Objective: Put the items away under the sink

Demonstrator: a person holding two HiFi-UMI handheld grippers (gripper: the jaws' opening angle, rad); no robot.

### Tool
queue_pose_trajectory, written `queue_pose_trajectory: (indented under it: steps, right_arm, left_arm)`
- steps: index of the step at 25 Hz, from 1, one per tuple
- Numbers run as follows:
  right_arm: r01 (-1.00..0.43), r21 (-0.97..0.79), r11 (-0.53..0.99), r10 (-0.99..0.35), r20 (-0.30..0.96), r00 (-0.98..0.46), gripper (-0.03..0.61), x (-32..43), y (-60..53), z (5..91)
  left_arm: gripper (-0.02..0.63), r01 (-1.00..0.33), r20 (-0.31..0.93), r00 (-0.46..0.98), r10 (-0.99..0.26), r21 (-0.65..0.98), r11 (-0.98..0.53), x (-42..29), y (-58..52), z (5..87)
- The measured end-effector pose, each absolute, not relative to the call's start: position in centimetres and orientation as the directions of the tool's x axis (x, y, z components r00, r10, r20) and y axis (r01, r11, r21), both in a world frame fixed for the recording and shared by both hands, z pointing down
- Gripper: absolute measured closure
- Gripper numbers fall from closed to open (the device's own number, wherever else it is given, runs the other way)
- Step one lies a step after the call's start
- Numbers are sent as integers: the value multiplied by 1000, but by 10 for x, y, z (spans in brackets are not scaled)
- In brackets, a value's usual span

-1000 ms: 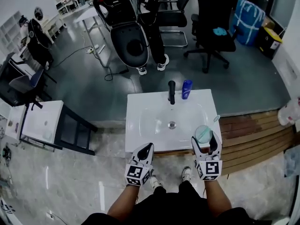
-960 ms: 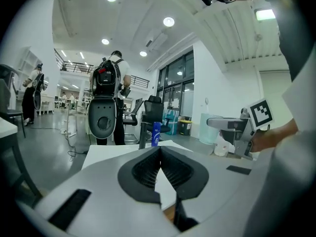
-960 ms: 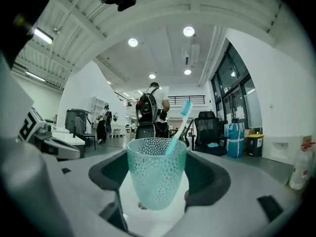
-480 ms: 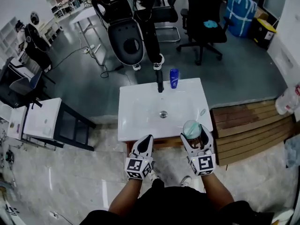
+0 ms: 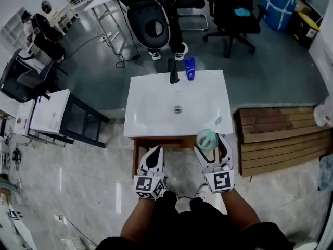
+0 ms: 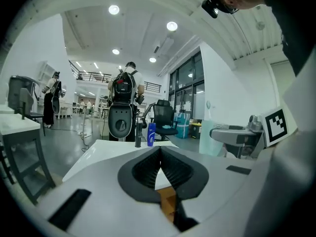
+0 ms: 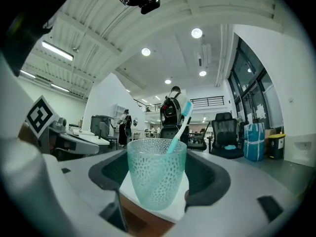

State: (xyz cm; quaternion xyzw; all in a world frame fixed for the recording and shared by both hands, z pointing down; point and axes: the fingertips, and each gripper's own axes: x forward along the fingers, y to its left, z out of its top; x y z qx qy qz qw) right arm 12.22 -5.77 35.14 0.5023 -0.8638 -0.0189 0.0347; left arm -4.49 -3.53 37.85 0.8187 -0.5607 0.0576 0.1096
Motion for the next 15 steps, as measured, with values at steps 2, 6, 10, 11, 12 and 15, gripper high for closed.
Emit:
queue_pose_trajectory:
  steps: [2, 6, 10, 11, 12, 15]
  right_arm:
    - [-865, 60, 498, -867, 46, -496, 218, 119, -52, 361]
    - [-872, 65, 485, -874, 54, -482, 218, 112, -36, 381]
    - [-880, 98, 464, -886, 34, -463, 218, 100, -31, 409]
    - [-885, 91, 456, -890, 31, -455, 218, 96, -30, 419]
    - [-889, 88, 449, -893, 30, -448, 218, 93, -29, 430]
    - [-896, 83, 437, -900, 44, -435, 218, 82, -26, 468]
  left_arm:
    - [594, -932, 233, 361, -903, 110, -345, -44, -28, 388]
    - [594, -922, 254, 386, -887, 92, -375, -41, -15, 410]
    - [594, -910, 239, 405, -883, 12, -414, -49, -19, 441]
    - [594, -908, 237, 408, -882, 8, -418, -54, -19, 451]
    - [594, -908, 234, 410, -881, 14, -419, -59, -20, 462]
    - [594, -907, 222, 416, -882, 31, -420, -71, -23, 497]
